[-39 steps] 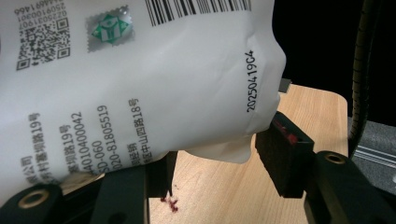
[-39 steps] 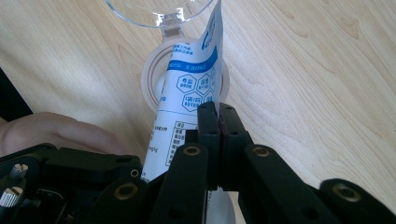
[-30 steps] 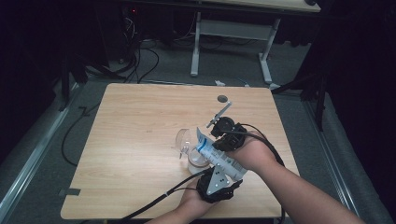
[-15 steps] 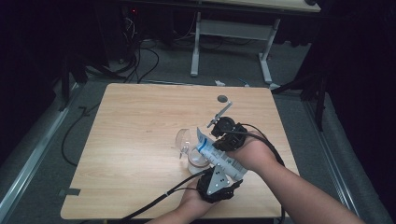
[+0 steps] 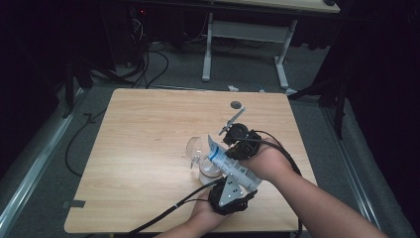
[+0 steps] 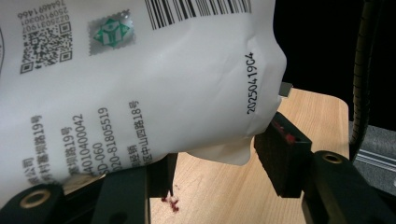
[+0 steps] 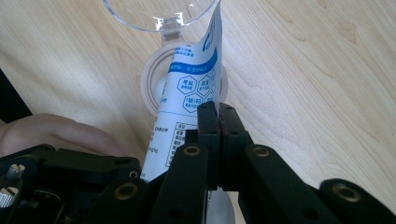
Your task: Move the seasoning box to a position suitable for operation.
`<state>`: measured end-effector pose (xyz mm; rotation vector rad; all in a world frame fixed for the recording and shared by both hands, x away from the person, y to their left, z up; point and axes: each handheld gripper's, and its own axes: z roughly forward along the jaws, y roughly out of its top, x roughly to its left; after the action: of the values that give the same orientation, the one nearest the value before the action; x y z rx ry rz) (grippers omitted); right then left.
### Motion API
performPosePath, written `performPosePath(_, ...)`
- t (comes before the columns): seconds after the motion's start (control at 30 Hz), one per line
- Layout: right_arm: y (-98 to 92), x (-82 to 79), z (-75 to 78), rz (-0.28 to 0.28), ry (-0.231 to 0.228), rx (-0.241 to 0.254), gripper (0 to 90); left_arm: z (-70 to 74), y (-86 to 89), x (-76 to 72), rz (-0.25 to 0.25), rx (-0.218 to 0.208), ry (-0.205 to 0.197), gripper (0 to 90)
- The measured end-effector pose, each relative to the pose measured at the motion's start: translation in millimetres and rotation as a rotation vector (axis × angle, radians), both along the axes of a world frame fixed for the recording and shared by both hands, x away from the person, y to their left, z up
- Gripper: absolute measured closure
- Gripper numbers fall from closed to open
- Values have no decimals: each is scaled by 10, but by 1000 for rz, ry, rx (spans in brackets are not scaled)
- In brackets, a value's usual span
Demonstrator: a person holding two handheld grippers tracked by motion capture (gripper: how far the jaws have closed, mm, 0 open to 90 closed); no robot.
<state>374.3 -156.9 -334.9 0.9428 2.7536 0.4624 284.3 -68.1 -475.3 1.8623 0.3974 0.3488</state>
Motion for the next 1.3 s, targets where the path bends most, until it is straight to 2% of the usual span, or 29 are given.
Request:
performPosePath(0.83, 26, 17, 8, 3, -5, -2, 900, 22, 17, 7, 3, -9, -5, 517)
performPosePath(0.87, 29, 9, 10, -10, -1, -1, 900, 23, 16, 9, 3, -8, -6, 517)
performPosePath(1.3, 22, 14, 29, 4, -10, 1, 900, 42, 16, 13, 4, -11, -12, 521)
